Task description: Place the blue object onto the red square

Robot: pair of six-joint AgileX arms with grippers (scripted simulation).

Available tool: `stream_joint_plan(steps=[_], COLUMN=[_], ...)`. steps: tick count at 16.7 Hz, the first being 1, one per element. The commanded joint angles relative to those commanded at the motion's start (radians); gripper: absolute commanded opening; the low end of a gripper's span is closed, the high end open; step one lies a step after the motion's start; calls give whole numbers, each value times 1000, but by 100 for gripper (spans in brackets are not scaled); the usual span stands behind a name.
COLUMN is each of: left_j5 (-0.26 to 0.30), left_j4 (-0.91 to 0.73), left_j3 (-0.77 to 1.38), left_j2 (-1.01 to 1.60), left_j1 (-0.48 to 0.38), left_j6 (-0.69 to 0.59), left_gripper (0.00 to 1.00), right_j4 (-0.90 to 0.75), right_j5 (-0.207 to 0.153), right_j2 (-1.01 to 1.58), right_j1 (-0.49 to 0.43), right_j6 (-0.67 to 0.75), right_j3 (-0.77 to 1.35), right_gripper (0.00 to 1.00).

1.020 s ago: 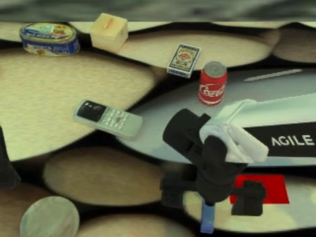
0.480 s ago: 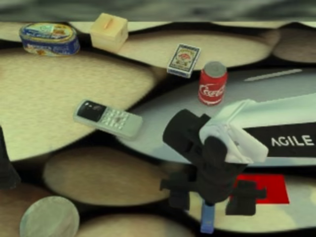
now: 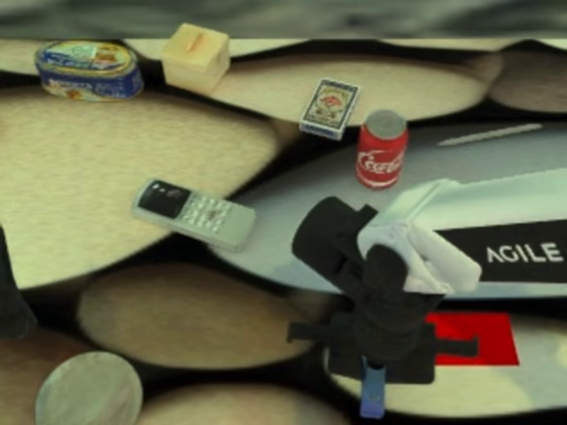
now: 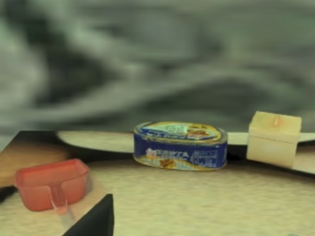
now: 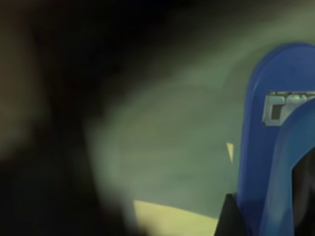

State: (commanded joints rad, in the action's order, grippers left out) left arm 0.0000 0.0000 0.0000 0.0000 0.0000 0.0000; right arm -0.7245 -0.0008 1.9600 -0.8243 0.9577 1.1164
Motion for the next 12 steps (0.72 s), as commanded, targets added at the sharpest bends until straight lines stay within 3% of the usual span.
stream_joint_plan(steps=[9, 12], left_j5=[0, 0], left_j4=[0, 0], left_j3=[0, 0], left_j2=[0, 0], left_j1=[0, 0], left_j6=[0, 0], left_gripper=[100, 100], right_j4=[-7, -78], right_j5=[4, 4], right_j2=[-4, -29], right_j1=[2, -2], right_j6=[-3, 0], right_j3=[2, 50], right_gripper=[0, 0])
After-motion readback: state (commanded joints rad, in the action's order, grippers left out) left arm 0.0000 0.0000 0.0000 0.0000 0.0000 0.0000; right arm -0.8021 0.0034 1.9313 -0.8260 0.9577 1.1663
